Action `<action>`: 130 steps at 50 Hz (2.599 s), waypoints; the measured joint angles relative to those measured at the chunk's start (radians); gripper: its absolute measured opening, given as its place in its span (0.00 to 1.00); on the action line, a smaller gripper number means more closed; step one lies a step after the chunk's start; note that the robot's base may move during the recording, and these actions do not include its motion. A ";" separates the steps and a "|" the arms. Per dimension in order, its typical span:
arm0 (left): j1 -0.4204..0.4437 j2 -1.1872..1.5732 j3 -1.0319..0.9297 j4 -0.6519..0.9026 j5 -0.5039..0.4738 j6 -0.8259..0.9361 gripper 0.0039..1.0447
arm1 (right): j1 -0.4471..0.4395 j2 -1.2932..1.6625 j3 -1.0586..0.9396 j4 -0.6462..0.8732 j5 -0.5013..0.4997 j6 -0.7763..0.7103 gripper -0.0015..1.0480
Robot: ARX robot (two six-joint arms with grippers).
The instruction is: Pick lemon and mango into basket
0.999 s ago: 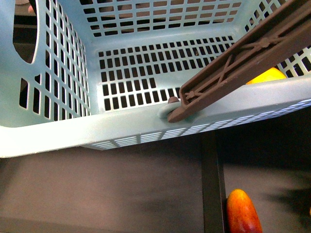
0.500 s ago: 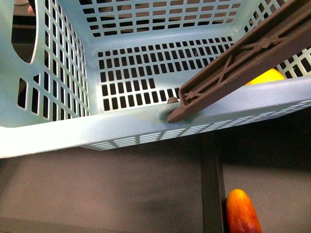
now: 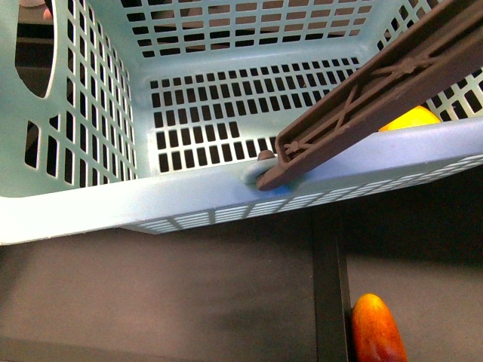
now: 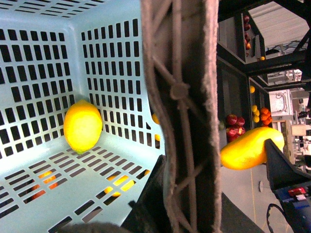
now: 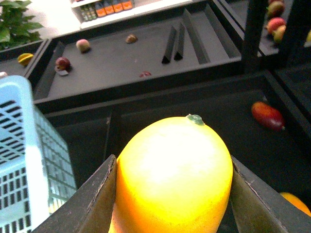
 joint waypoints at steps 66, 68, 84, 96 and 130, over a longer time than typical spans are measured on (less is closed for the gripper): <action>0.000 0.002 -0.001 0.000 -0.006 -0.002 0.05 | 0.809 0.079 0.022 0.193 0.598 0.027 0.92; 0.000 0.002 -0.001 0.000 -0.004 -0.002 0.05 | 0.809 0.081 0.021 0.193 0.597 0.027 0.92; -0.002 0.002 -0.001 0.000 -0.004 0.001 0.05 | 0.751 -0.059 -0.298 0.498 0.647 -0.020 0.44; -0.002 0.002 -0.001 0.000 -0.001 -0.003 0.05 | 0.700 -0.174 -0.467 0.540 0.595 -0.023 0.04; -0.002 0.002 -0.001 0.000 -0.001 -0.003 0.05 | 0.600 -0.459 -0.666 0.456 0.500 -0.026 0.02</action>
